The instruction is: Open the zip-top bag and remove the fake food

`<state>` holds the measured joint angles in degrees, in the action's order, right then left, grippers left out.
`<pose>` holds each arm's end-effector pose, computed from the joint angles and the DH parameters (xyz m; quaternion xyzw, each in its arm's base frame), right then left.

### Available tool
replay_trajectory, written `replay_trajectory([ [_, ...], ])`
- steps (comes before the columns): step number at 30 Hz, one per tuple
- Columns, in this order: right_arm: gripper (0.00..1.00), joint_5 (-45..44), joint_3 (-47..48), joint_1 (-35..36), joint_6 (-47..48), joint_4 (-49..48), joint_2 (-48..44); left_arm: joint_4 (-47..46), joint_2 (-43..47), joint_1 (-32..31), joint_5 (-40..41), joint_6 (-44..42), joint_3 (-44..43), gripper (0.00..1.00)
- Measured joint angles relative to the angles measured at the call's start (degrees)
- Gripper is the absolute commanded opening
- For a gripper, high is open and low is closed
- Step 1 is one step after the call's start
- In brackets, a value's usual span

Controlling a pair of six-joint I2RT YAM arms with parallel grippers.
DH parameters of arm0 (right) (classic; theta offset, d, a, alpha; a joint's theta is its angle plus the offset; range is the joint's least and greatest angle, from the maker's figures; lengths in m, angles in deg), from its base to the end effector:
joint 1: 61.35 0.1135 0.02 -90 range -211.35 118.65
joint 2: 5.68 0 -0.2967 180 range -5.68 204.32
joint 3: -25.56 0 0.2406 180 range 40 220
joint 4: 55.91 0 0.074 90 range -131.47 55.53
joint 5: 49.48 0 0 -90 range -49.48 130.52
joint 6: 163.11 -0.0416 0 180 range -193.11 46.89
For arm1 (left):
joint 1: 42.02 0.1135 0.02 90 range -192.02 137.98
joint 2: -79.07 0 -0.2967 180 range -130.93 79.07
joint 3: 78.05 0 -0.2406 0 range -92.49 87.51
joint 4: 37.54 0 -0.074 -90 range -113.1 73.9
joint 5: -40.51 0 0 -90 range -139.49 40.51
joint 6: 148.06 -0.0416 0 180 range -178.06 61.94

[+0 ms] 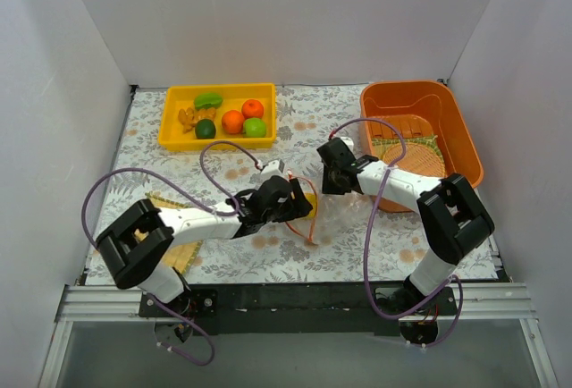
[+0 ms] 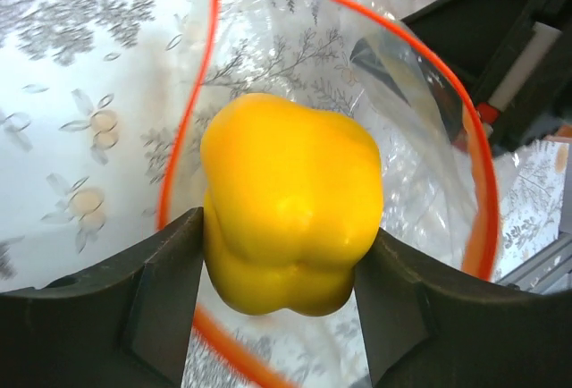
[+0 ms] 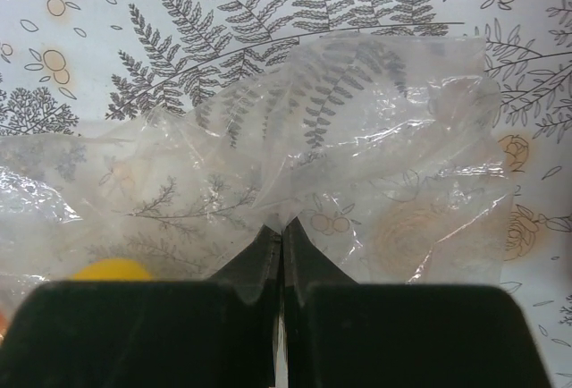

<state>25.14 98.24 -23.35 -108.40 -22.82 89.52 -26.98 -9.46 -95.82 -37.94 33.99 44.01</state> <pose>0.2697 0.1967 0.2227 0.0172 0.9474 0.0723 0.3114 0.1874 -0.2419 0.2121 -0.3361 0.8423 -0.3664 0.2084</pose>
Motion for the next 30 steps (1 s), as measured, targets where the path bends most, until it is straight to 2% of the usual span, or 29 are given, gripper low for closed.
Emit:
replay_trajectory([
  [3, 0.02, -0.87, 0.0, 0.0, 0.2, 0.48, -0.04, 3.65, 6.16, 0.0, 0.94, 1.4, 2.78, 0.28],
  [10, 0.02, -1.88, 0.04, -0.04, 1.03, 0.92, -0.5, 16.63, 16.55, 0.02, 6.19, 4.57, 2.78, 0.29],
  [15, 0.04, -2.49, 0.07, -0.2, 1.27, 0.92, -1.36, 28.61, 22.99, 0.7, 11.3, 6.62, -0.48, 0.3],
  [18, 0.07, -2.49, 0.07, -0.39, 1.44, 0.9, -2.05, 33.44, 25.51, 3.61, 12.68, 6.43, -3.58, 0.3],
  [21, 0.16, -2.4, 0.07, -0.48, 1.66, 0.92, -3.06, 34.36, 26.34, 10.6, 12.2, 4.39, -6.25, 0.31],
  [22, 0.25, -2.32, 0.07, -0.5, 1.79, 0.92, -3.5, 34.32, 25.9, 13.57, 11.5, 3.41, -7.37, 0.32],
  [23, 0.29, -2.19, 0.07, -0.52, 1.95, 0.9, -3.96, 33.9, 25.07, 16.57, 11.08, 2.25, -8.7, 0.32],
  [24, 0.32, -1.97, 0.07, -0.55, 2.23, 0.9, -4.5, 33.57, 23.28, 20.33, 10.43, 0.98, -10.84, 0.32],
  [25, 0.42, -1.7, 0.09, -0.55, 2.45, 0.9, -5.03, 32.79, 21.05, 23.1, 9.68, -0.09, -13.14, 0.33],
  [28, 0.59, -0.33, 0.13, -0.55, 2.99, 0.87, -6.88, 29.38, 12.55, 30.62, 7.1, -2.84, -20.41, 0.36],
  [30, 0.64, 0.59, 0.2, -0.55, 3.82, 0.87, -8.26, 27.06, 5.92, 34.71, 5.11, -4.26, -25.66, 0.37],
])
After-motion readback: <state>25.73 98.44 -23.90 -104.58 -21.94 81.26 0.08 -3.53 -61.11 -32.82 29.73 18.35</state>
